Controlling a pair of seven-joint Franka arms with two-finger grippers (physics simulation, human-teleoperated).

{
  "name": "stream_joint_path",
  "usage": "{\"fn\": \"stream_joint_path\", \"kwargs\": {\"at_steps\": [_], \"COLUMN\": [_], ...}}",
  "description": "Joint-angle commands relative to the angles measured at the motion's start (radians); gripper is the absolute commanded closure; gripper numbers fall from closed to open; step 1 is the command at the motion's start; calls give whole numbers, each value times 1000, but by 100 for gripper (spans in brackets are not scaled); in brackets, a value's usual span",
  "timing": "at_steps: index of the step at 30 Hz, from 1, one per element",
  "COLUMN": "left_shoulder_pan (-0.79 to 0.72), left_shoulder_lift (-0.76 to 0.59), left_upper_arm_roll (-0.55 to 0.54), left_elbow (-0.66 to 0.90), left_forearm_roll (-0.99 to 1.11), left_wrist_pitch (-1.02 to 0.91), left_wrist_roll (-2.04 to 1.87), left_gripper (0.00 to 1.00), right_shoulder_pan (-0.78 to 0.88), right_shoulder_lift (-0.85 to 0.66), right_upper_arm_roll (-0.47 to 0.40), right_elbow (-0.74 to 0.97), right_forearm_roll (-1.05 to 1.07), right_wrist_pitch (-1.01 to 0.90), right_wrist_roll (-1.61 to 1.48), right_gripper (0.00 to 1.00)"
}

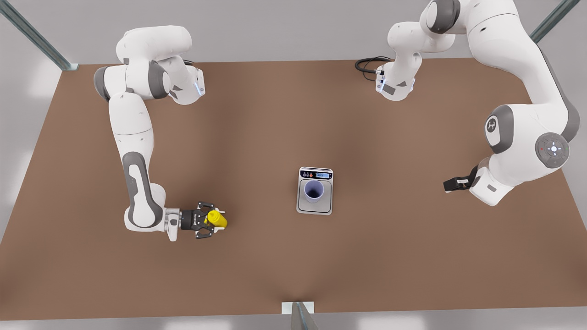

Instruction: Move cup to the weight, pick up sauce bottle, pour sauce

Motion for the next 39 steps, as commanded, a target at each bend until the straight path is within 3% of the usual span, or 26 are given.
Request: {"fn": "stream_joint_path", "kwargs": {"at_steps": [1, 16, 21, 24, 27, 28, 31, 32, 34, 36, 39], "left_shoulder_pan": [0, 0, -2, 0, -2, -2, -2, -2, 0, 0, 0], "left_shoulder_lift": [0, 5, 5, 6, 5, 5, 5, 5, 6, 12, 11], "left_upper_arm_roll": [0, 0, 0, 0, 2, 2, 0, 0, 0, 2, 2], "left_elbow": [0, 0, 0, 0, 0, 0, 0, 0, -2, -3, -2], "left_forearm_roll": [-1, 0, -1, -1, -1, -1, -1, -1, -1, 0, 0], "left_wrist_pitch": [0, 0, 0, 0, -2, -3, -5, -3, 0, 0, -3], "left_wrist_roll": [-1, 0, -3, -1, -3, -3, -4, -3, -1, 9, 2], "left_gripper": [0, 0, 0, 0, 0, 0, 0, 0, 0, 0, 0], "right_shoulder_pan": [0, -35, -110, -218, -247, -242, -216, -130, -78, -110, -112], "right_shoulder_lift": [-2, -14, -20, -25, -51, -83, -170, -222, -439, -584, -706], "right_upper_arm_roll": [0, -2, -2, -3, -107, -117, -114, -164, -141, -40, -20], "right_elbow": [0, -26, -41, -18, 216, 298, 394, 403, 242, 134, 41], "right_forearm_roll": [0, -29, -120, -293, -603, -713, -873, -928, -1115, -1264, -1327], "right_wrist_pitch": [-2, -17, -57, -134, -275, -298, -296, -285, -189, -152, -117], "right_wrist_roll": [0, -3, -6, 9, 359, 610, 1153, 1285, 1669, 1978, 2207], "right_gripper": [0, 0, 0, 0, 0, 0, 0, 0, 0, 0, 0]}}
